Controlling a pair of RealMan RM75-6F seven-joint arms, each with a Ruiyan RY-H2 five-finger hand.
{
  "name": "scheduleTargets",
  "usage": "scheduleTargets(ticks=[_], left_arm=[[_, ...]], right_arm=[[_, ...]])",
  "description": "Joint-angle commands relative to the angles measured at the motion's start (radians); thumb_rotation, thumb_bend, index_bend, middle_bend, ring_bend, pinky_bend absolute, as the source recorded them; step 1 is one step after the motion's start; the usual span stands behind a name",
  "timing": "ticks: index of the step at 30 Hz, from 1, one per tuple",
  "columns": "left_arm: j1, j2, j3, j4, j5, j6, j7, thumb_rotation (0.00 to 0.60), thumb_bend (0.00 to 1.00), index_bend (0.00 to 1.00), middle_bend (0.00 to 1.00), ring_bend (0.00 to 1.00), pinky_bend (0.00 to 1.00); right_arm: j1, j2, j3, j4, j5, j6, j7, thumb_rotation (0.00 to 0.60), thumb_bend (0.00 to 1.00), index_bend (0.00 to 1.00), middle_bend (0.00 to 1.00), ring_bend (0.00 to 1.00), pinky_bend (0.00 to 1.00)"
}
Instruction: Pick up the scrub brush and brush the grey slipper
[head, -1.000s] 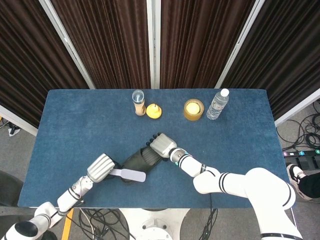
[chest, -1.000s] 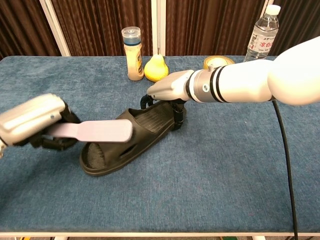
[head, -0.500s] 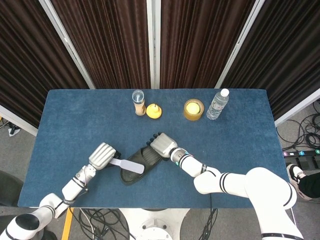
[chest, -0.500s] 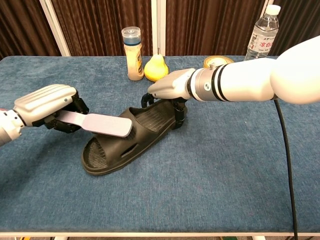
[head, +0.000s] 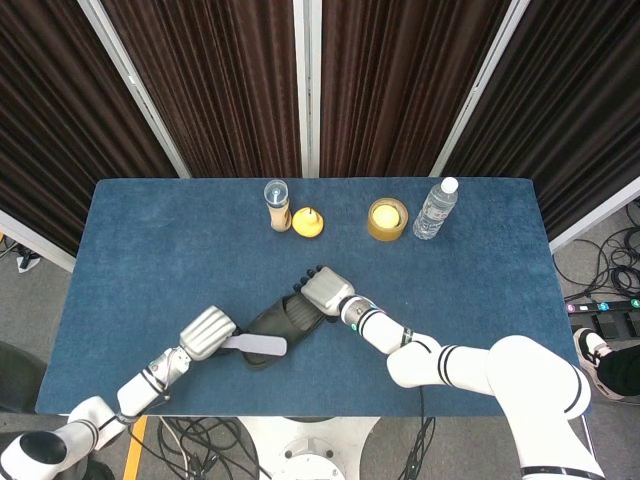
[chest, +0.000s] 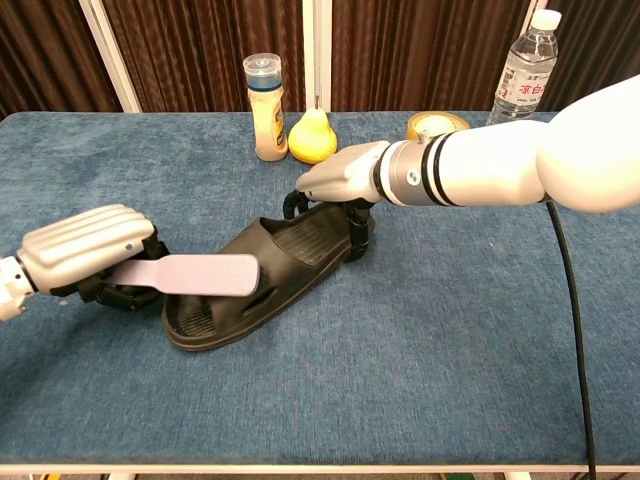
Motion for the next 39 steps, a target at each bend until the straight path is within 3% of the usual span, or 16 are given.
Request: scheduleTargets(ticks=[1,6,11,19,30,37,39], left_arm=[[0.000,0.024,-0.041,-0.046,-0.033,0.015,-0.032,0.600,0.70,1.00,1.00,1.00,1.00],[-0.038,0.031,-0.112,-0.066,-0.092,-0.037,-0.045,0.600,0.70,1.00,1.00,1.00,1.00],[-0.071,0.006,-0.145,-0.042,-0.127,-0.108,-0.054,0.600,0.70,1.00,1.00,1.00,1.00],[-0.062,-0.021,-0.071,0.004,-0.077,-0.142,-0.028,0.600,0.70,1.00,1.00,1.00,1.00],[-0.021,0.046,0.006,-0.121,-0.025,-0.120,0.025,0.600,0.70,1.00,1.00,1.00,1.00],[0.004,0.116,0.007,-0.241,-0.027,-0.081,0.049,0.600,0.70,1.00,1.00,1.00,1.00],[0.014,0.130,-0.004,-0.262,-0.032,-0.058,0.059,0.600,0.70,1.00,1.00,1.00,1.00]], right_arm=[[-0.001,0.000,-0.001,0.000,0.001,0.001,0.000,0.600,0.27,0.36,0.37,0.13,0.19],[-0.001,-0.001,-0.001,0.001,0.002,0.002,0.000,0.600,0.27,0.36,0.37,0.13,0.19],[0.001,-0.007,0.001,0.009,0.004,-0.003,0.003,0.600,0.27,0.36,0.37,0.13,0.19],[0.002,-0.008,0.002,0.016,0.001,-0.008,0.008,0.600,0.26,0.36,0.37,0.13,0.19],[-0.001,-0.015,-0.001,0.025,0.011,-0.002,0.005,0.600,0.26,0.36,0.37,0.13,0.19],[-0.003,-0.013,0.001,0.020,0.015,0.009,0.001,0.600,0.26,0.36,0.37,0.13,0.19],[-0.004,-0.009,-0.001,0.015,0.019,0.010,-0.001,0.600,0.24,0.32,0.35,0.12,0.16]])
